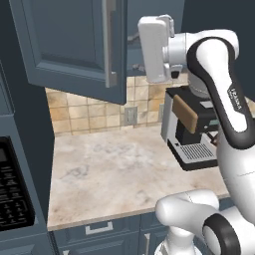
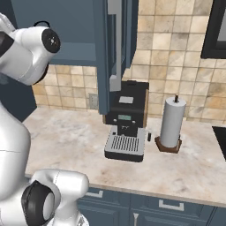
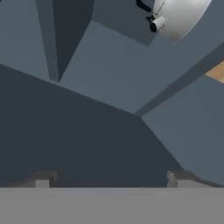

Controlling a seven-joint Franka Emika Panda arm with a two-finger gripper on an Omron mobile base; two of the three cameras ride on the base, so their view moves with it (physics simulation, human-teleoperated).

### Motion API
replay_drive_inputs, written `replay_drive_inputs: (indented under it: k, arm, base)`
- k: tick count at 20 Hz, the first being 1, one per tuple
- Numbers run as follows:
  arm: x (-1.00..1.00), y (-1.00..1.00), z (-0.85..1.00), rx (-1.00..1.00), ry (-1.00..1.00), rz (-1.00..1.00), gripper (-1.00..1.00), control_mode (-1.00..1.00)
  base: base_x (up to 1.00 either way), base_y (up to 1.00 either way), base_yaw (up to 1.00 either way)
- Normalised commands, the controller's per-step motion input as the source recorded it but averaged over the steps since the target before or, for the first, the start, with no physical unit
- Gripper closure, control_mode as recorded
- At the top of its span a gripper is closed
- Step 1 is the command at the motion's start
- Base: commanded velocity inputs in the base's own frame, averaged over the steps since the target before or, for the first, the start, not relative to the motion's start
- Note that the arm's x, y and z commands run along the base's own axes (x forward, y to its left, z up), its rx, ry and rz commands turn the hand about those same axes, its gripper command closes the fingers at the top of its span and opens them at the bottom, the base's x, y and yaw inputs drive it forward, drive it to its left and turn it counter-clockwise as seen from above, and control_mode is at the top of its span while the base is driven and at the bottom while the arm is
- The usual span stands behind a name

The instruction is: Open the cabinet, pick the kettle from the cabinet, and place it in the sink.

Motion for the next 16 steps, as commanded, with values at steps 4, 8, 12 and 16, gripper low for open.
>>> replay_drive_inputs:
  k: [4, 8, 12, 16]
  arm:
    - [0.12, 0.26, 0.0, 0.04, 0.04, 0.07, -1.0, -1.0]
    - [0.02, 0.19, 0.0, 0.06, 0.02, 0.11, -1.0, -1.0]
    - [0.0, 0.23, 0.0, 0.07, 0.01, 0.11, -1.0, -1.0]
    - [0.0, 0.32, 0.0, 0.03, 0.01, 0.11, -1.0, -1.0]
  base:
    - [0.0, 0.0, 0.0]
    - [0.0, 0.0, 0.0]
    - [0.0, 0.0, 0.0]
    - [0.0, 0.0, 0.0]
